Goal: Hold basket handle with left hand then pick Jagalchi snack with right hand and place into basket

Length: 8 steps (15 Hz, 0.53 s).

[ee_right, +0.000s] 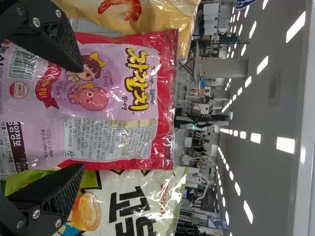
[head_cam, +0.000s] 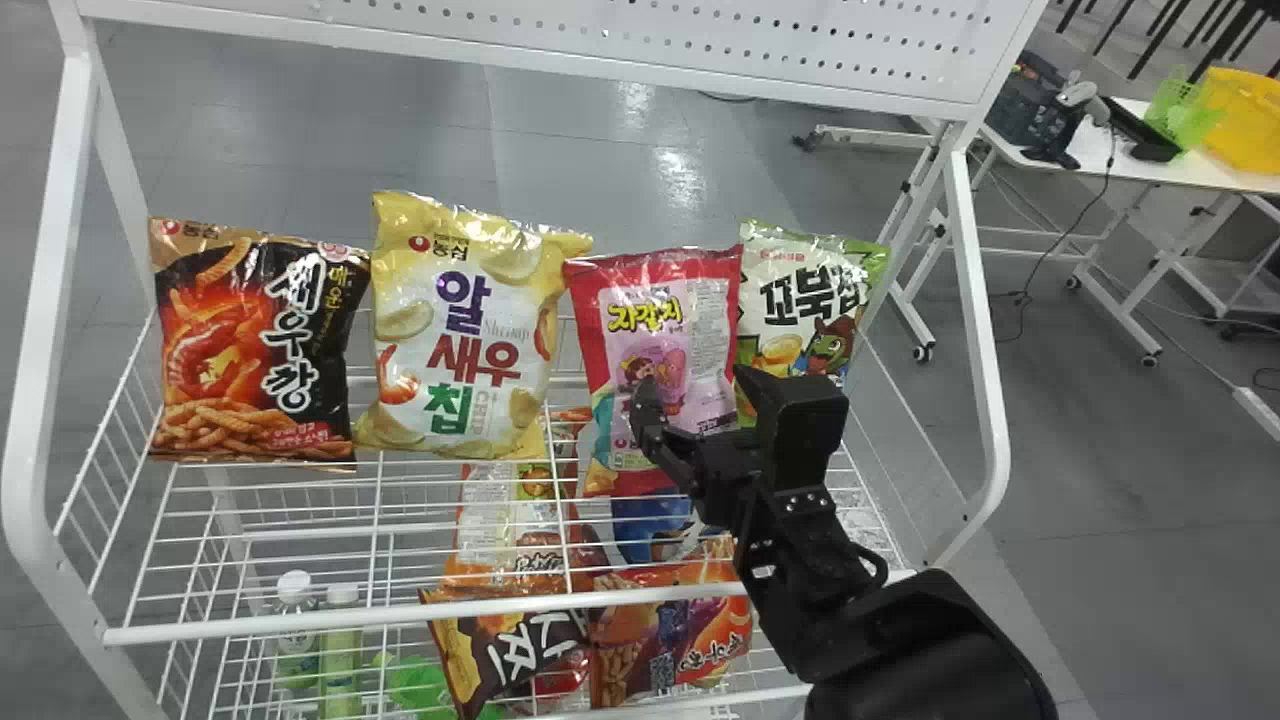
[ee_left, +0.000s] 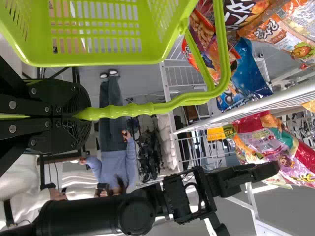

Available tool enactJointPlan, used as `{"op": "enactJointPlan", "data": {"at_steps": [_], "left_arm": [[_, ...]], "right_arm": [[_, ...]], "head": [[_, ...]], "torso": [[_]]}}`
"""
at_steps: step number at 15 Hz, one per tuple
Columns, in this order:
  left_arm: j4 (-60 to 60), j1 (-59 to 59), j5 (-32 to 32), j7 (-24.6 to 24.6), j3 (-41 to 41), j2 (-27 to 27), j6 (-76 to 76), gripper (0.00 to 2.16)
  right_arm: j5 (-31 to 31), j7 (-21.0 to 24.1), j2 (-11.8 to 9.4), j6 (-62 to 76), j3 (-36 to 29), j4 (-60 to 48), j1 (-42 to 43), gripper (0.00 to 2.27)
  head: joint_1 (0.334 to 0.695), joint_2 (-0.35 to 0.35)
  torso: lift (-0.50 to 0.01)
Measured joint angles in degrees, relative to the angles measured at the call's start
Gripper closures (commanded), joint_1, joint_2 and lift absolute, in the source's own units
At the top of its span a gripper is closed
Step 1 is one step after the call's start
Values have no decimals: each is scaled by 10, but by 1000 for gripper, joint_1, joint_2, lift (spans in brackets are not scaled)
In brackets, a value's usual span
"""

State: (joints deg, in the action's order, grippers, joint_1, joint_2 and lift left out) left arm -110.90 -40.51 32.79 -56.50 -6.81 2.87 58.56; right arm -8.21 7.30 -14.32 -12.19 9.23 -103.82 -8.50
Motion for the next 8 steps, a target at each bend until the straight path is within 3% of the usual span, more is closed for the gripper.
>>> {"op": "enactJointPlan", "data": {"at_steps": [3,6,8], "left_arm": [[7,5,0,0,2,-1,-1,1521],[9,10,0,2,3,0,-1,1521],[9,12,0,4,3,1,0,1521]], "right_arm": [[-9,-14,0,-17,0,7,11,1393],[-10,-12,0,-26,-1,1,11,1706],[-10,-12,0,-29,-1,-5,9,1710]], "head": [[695,-274],[695,-275],[695,-273]], "torso": [[-10],[-10],[-10]]}}
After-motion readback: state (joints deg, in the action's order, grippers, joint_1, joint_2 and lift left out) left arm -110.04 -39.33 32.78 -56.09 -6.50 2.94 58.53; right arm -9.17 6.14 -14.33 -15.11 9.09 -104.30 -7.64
